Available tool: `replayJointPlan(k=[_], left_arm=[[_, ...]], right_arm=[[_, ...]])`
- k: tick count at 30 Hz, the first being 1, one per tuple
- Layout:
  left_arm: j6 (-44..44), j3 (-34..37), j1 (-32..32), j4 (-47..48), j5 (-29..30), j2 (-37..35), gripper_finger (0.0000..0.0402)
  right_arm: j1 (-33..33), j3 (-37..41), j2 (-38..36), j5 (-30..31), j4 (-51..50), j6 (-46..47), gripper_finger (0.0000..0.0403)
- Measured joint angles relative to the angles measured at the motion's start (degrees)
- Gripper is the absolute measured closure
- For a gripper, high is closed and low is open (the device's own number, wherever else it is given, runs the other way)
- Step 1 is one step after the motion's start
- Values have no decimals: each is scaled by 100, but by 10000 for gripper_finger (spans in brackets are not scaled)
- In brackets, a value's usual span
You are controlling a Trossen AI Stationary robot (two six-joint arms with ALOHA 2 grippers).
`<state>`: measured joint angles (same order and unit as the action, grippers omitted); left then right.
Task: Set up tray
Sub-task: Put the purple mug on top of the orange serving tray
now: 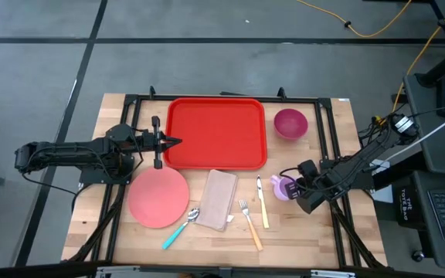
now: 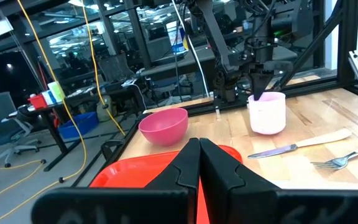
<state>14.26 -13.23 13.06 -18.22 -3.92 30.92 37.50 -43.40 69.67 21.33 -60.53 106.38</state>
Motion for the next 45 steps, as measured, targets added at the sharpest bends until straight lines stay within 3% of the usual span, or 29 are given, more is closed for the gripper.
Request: replayJointPlan(k=[7,13,22,28,37,45], left_arm=[[0,0,1,-2,0,0,398],[-2,0,0,-9,4,-2,397],[-8,0,0,-19,4,-1,397],[-232,1,0,-22,14,-1,395],[-800,-14,0,-150,351,144,329],[-879,-441,0,-93,636,908,267]], right_arm=[[-1,-214,-30,2,-392,-104,392],[-231,-637,-339,11,-777,-759,392],[-1137,-748,-1085,24,-855,-2579,392],[-1830,-748,-1331,19,-356,-4283,392],[-2996,-748,-1128,-360,456,-6306,392],[-3749,-769,-867,-626,1093,-7429,393]])
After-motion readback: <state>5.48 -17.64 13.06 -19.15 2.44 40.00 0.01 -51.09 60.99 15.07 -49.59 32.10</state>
